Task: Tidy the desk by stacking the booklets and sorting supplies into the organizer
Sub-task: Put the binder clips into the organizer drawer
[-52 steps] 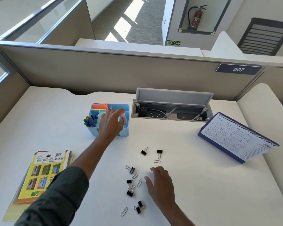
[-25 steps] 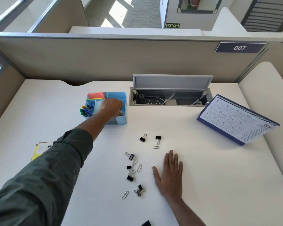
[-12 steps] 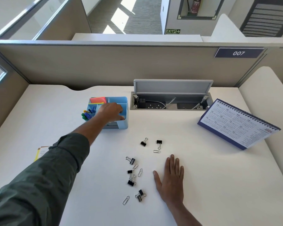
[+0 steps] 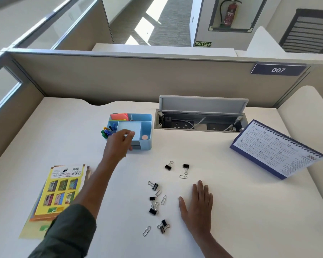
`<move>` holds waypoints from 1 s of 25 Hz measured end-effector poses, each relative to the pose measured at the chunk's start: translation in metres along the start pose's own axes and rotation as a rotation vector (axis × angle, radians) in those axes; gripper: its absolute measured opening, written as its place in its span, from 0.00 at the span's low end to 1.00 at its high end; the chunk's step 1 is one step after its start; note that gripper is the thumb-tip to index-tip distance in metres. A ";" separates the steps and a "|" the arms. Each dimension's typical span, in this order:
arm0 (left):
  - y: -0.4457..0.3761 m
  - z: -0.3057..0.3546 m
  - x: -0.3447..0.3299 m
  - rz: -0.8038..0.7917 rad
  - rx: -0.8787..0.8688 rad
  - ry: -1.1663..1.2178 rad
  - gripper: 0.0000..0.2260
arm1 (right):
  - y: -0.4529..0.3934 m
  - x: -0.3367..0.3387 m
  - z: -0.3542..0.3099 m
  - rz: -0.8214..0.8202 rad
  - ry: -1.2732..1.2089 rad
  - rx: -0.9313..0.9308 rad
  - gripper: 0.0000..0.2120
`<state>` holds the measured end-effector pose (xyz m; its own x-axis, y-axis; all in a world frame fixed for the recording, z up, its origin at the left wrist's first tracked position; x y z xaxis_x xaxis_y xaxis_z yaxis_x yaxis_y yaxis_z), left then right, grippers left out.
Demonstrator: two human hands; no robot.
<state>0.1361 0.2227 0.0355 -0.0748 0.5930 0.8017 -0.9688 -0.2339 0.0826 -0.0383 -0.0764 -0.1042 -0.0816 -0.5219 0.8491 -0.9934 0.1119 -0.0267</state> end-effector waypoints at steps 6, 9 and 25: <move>0.040 -0.040 -0.046 0.034 0.417 0.469 0.14 | -0.086 -0.002 -0.119 -0.161 -0.089 0.443 0.28; 0.037 -0.042 -0.064 -0.021 0.637 0.740 0.12 | -0.120 -0.006 -0.171 -0.270 0.005 0.589 0.34; 0.006 -0.038 -0.104 0.015 0.796 1.397 0.15 | -0.129 -0.018 -0.184 -0.427 0.060 0.480 0.38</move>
<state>0.1296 0.1887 -0.0697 -0.6617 0.6872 -0.3000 -0.6364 -0.3031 0.7093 0.1065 0.0738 -0.0190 0.3194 -0.3868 0.8651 -0.8645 -0.4928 0.0989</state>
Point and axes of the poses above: each hand's wrist, its own y-axis away from the middle knuckle, its own x-axis out of the back of the hand, z = x × y, the point moved 3 cm from there along -y, towards the middle knuckle, and after that the axes turned 13 degrees about -y, right-handed, at the moved point
